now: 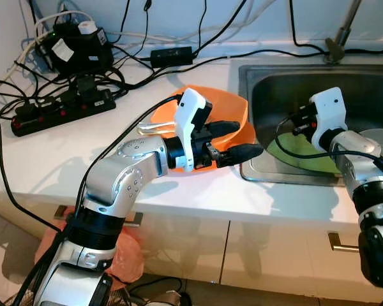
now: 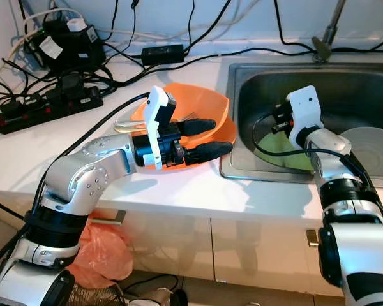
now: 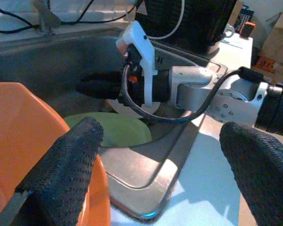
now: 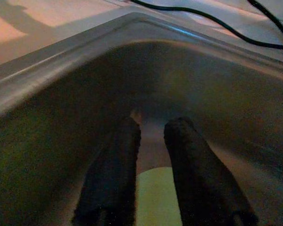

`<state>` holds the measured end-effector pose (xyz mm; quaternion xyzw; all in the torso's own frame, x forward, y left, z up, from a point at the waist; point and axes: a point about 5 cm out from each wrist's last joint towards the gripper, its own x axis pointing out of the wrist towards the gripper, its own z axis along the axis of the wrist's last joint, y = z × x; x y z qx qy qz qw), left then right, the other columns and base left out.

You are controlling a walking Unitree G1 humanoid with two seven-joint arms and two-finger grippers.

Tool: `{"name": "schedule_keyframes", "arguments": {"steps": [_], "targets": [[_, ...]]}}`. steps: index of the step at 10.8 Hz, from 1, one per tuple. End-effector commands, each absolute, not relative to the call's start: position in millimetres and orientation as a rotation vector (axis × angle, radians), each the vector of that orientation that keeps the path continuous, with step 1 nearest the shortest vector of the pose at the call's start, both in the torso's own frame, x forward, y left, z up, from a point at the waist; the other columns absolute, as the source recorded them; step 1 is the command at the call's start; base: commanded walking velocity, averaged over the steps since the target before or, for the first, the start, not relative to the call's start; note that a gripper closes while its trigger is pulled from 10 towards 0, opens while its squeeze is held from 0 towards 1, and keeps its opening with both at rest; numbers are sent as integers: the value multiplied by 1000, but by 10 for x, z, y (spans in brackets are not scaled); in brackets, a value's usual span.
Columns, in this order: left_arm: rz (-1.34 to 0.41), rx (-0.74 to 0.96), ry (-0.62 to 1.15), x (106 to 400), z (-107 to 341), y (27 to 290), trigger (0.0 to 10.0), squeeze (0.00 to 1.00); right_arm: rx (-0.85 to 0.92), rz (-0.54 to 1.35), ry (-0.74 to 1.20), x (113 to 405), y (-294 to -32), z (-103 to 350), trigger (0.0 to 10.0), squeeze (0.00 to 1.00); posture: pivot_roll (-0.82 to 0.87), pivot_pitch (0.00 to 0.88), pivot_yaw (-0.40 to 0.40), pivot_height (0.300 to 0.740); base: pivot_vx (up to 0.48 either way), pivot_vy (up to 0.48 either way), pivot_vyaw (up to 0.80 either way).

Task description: Kitchen organization

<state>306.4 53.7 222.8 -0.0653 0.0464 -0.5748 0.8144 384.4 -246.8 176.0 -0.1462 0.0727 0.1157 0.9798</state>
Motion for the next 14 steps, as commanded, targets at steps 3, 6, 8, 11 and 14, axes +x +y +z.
{"name": "schedule_keyframes", "arguments": {"steps": [3, 6, 8, 11, 14], "targets": [[-1212, -117, 79, 3061, 2266, 552, 10000, 1000, -300, 258, 125, 3872, -2438, 1801, 10000, 1000, 116, 63, 128, 740, 0, 0, 0], [-1151, -16, 20, 3142, 2417, 643, 10000, 1000, -191, 250, 42, 3896, -2439, 1960, 10000, 1000, 116, 61, 117, 740, 0, 0, 0], [-1092, 2, -22, 3210, 2512, 729, 10000, 1000, -91, 300, -77, 3865, -2300, 2164, 10000, 1000, 104, 57, 113, 740, 0, 0, 0], [-1050, 161, -58, 3216, 2587, 842, 10000, 1000, 4, 315, -178, 3687, -2073, 2295, 10000, 1000, 99, 50, 113, 740, 0, 0, 0], [-968, 277, -91, 3298, 2731, 1101, 10000, 1000, 123, 300, -192, 3528, -1954, 2326, 10000, 1000, 106, 45, 109, 740, 0, 0, 0]]}}
